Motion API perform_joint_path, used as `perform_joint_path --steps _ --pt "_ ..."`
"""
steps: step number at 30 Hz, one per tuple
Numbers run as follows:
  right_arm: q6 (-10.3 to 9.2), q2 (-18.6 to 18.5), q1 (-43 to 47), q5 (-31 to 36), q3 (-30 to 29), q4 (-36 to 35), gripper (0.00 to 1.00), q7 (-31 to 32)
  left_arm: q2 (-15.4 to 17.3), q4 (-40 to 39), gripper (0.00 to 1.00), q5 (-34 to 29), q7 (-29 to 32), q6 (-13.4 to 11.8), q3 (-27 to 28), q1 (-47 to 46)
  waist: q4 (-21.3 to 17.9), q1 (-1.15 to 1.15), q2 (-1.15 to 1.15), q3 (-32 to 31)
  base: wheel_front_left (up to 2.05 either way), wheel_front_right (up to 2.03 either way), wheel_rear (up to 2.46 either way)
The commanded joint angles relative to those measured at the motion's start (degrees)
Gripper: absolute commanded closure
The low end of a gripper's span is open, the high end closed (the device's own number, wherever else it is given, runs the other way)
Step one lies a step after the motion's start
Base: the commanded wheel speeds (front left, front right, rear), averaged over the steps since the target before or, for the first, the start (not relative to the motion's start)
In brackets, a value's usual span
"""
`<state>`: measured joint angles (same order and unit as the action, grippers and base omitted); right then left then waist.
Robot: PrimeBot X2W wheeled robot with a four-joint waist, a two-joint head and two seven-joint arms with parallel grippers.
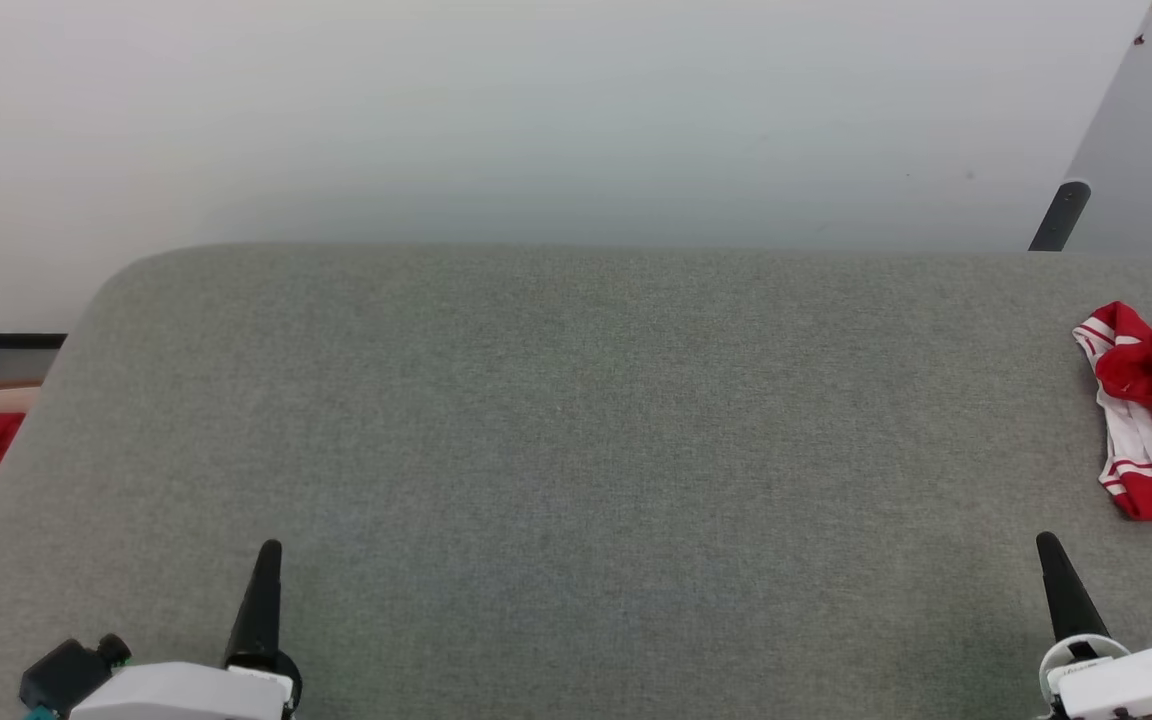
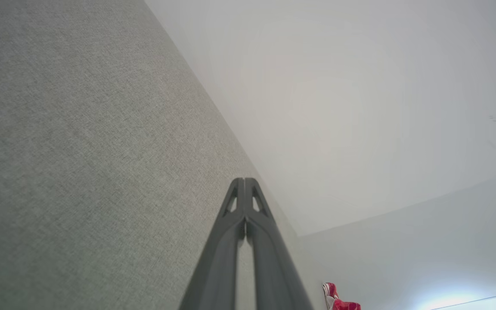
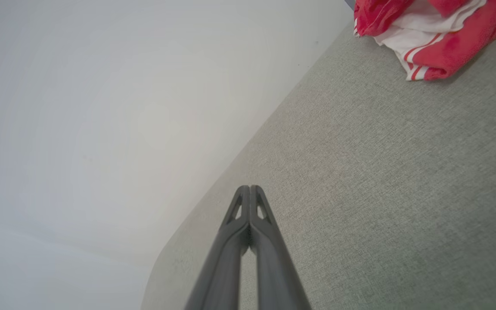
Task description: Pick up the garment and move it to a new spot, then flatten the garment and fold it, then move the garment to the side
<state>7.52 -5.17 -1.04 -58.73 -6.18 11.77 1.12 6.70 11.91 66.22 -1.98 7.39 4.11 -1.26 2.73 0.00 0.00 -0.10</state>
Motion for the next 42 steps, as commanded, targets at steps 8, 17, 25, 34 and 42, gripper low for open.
perform_joint_path --steps 8,17,25,34,42 --pt "-0.03 0.31 -2.04 -6.03 -0.25 0.04 1.00 0.99 -0.44 0.02 1.00 4.84 1.44 0.10 0.65 -1.75 -0.34 0.00 0.00 0.04 0.00 0.00 0.00" --pt "-0.02 0.70 -2.67 -11.27 -0.27 0.42 1.00 1.85 -1.07 0.41 1.00 8.82 2.80 0.11 0.99 -2.45 -0.71 0.00 0.00 0.07 0.00 0.00 0.00" --pt "-0.03 1.02 -3.33 -15.45 -0.30 0.79 1.00 2.53 -1.59 0.72 1.00 12.12 3.93 0.12 1.26 -3.00 -1.03 0.00 0.00 0.11 0.00 0.00 0.00" --pt "-0.03 1.35 -3.69 -19.98 -0.33 1.17 1.00 3.32 -2.11 1.05 1.00 15.56 5.05 0.13 1.54 -3.56 -1.39 0.00 0.00 0.14 0.00 0.00 0.00" --pt "-0.03 1.61 -4.39 -23.71 -0.35 1.46 1.00 3.89 -2.58 1.35 1.00 18.60 5.97 0.15 1.78 -4.01 -1.71 0.00 0.00 0.18 0.00 0.00 0.00"
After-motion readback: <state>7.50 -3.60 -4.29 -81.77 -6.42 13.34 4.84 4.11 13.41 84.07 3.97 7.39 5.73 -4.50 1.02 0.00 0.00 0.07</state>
